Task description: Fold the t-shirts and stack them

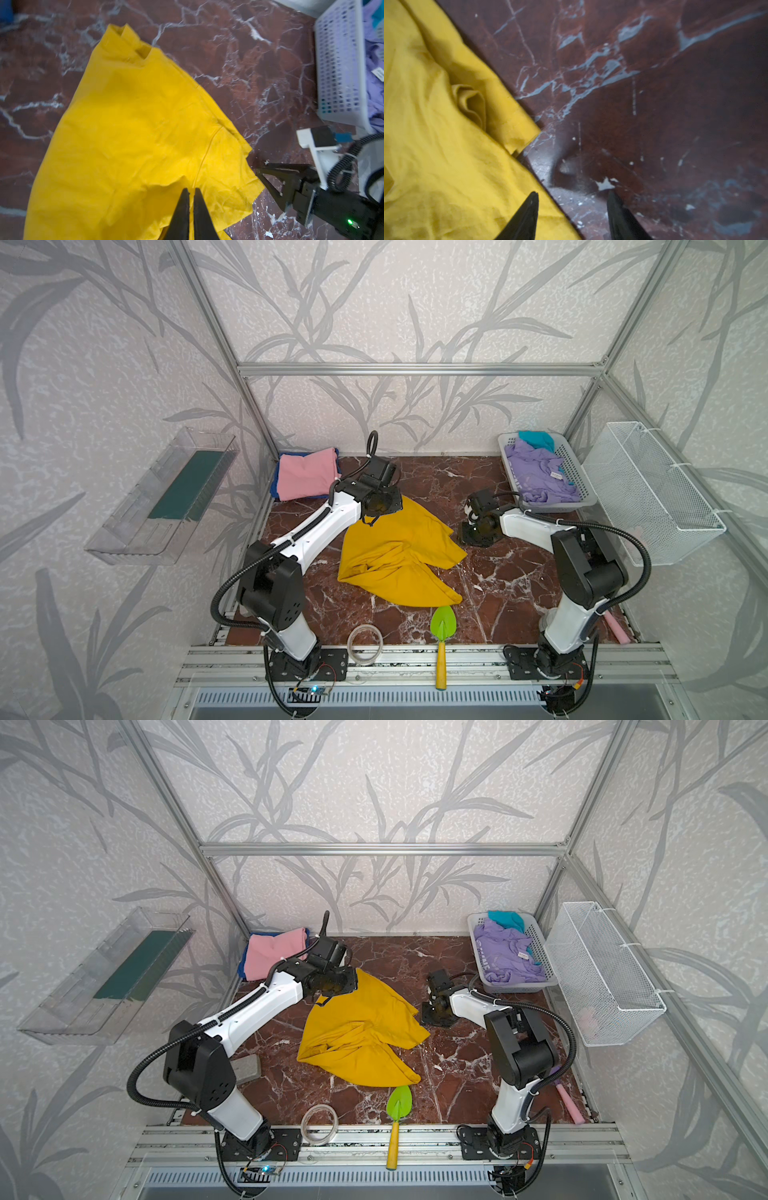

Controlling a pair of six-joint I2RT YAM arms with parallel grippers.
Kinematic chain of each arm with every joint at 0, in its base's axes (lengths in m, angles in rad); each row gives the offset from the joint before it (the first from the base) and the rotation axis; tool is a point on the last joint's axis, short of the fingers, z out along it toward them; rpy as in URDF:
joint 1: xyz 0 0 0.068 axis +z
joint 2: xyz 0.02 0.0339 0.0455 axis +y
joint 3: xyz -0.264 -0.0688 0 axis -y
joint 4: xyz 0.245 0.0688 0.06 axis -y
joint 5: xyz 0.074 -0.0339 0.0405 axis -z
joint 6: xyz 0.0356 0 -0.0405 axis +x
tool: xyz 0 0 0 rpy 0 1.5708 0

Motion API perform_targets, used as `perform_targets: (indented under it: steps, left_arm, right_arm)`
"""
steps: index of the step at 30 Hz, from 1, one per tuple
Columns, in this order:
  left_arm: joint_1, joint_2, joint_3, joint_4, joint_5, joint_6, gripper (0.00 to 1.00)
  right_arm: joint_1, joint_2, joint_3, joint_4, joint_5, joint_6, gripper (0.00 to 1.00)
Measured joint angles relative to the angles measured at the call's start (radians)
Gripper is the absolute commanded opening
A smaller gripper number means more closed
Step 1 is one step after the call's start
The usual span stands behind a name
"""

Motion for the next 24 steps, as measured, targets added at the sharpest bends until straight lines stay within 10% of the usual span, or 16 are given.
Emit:
perform_targets:
  steps: [9, 16, 24]
  left_arm:
    - [0.018, -0.142, -0.095, 0.014, -0.004, -0.023, 0.40]
    - [0.022, -0.224, -0.194, 0.035, 0.019, -0.034, 0.40]
    - [0.025, -0.368, -0.305, 0.027, 0.026, -0.036, 0.41]
  right_arm:
    - [0.068, -0.013, -0.037, 0.051, -0.004, 0.036, 0.41]
    - [0.152, -0.027, -0.064, 0.070, -0.002, 0.079, 0.02]
    - [0.170, -0.019, 0.127, 0.010, -0.019, 0.108, 0.00]
